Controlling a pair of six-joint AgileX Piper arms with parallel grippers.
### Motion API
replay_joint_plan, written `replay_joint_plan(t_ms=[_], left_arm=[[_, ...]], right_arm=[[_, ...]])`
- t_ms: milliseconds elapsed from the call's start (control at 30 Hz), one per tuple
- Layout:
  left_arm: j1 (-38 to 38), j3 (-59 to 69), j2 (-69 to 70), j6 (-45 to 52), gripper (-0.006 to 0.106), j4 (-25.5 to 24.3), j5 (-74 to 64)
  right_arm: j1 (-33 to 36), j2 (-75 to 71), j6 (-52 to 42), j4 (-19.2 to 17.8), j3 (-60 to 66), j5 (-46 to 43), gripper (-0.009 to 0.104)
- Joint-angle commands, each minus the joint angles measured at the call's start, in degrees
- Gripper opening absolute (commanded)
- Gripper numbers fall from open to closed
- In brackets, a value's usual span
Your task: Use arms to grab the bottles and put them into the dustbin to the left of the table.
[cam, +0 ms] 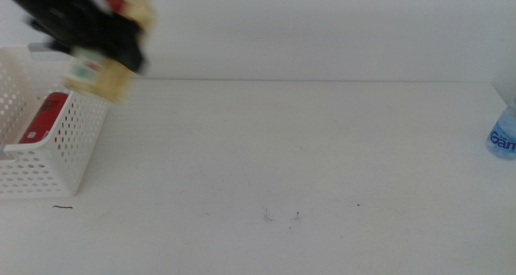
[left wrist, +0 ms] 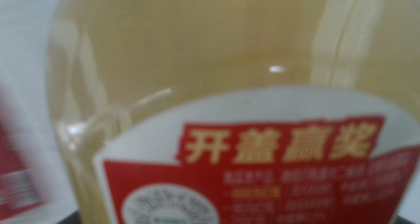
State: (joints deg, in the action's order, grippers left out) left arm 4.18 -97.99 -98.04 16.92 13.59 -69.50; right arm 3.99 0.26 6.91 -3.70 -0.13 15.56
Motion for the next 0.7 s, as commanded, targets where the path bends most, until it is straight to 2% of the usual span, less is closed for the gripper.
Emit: replay_joint_plan(t_ms=[0, 133, 300, 567, 667], left_arm=[[-5.3, -6.1, -1.7, 0.9, -0.002, 0.5, -0.5], [-12.2, -11.3, -6.6, 0.9, -0.002, 0.4, -0.5], [-19.4, -11.3, -11.4, 1.7, -0.002, 0.4, -0.5], [-21.6, -11.3, -19.3, 5.3, -0.002, 1.3, -0.5], [-21.6, -11.2, -22.0, 5.8, 0.002, 1.9, -0.5]], right_arm=[[-0.5, -0.3, -0.3, -0.4, 0.1, -0.4, 0.081], [-0.5, -0.3, -0.3, -0.4, 0.1, -0.4, 0.081], [-0.5, -0.3, -0.3, -0.4, 0.1, -0.4, 0.081], [-0.5, -0.3, -0.3, -0.4, 0.1, -0.4, 0.081], [-0.5, -0.3, -0.3, -0.4, 0.1, -0.4, 0.081]])
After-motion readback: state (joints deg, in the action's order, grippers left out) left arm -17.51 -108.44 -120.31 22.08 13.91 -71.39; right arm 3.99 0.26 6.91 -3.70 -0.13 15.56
